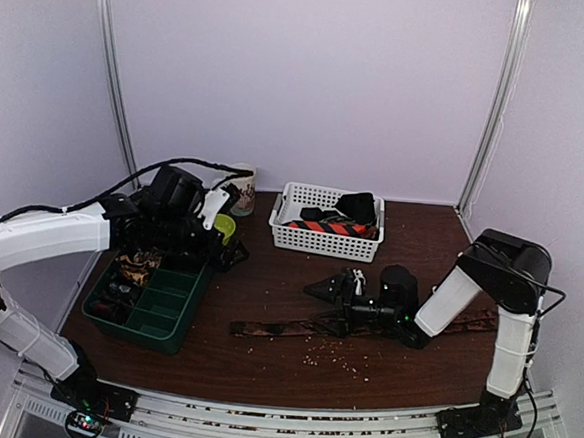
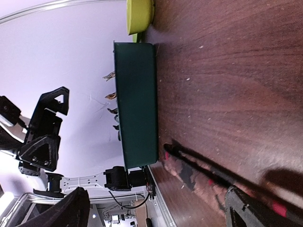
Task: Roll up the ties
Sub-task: Smooth out the tie at the center of the board, then adjust the tie at the center of the board.
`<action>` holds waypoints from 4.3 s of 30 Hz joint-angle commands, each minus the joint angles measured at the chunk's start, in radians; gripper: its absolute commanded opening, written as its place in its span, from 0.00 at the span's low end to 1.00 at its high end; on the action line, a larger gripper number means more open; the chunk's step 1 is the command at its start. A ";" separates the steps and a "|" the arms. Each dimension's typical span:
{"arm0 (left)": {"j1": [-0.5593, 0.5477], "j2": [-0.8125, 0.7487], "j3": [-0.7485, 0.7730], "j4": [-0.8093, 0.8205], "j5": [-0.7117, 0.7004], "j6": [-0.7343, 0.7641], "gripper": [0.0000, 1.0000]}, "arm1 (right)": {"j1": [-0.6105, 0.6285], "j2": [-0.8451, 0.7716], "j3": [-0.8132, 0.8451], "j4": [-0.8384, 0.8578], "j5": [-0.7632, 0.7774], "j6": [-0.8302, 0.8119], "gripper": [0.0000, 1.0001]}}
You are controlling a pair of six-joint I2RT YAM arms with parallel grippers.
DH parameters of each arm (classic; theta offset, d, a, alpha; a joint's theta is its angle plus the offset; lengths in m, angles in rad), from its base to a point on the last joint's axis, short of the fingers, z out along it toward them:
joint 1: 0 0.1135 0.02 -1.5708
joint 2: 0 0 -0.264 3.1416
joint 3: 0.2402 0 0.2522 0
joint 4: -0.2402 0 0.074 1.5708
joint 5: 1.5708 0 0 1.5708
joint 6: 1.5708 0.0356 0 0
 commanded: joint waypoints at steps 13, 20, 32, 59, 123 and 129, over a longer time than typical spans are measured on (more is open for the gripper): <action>-0.311 0.518 0.374 0.127 0.163 0.355 0.97 | -0.311 -0.738 -0.134 -0.783 -0.014 -0.428 1.00; -0.380 0.812 0.632 0.170 0.218 0.367 0.95 | -0.527 -0.886 -0.214 -0.912 -0.061 -0.481 1.00; -0.383 1.099 0.861 0.197 0.243 0.324 0.93 | -0.652 -0.894 -0.246 -0.935 -0.155 -0.522 0.99; -0.431 1.066 0.766 0.254 0.095 0.414 0.73 | -0.695 -0.801 -0.173 -1.108 -0.134 -0.685 0.99; -0.278 0.837 0.441 0.204 0.415 0.400 0.85 | -0.473 -0.463 0.195 -1.230 0.031 -0.858 0.93; -0.312 0.903 0.498 0.167 0.338 0.417 0.80 | -0.475 -0.427 0.254 -1.429 0.140 -1.032 0.87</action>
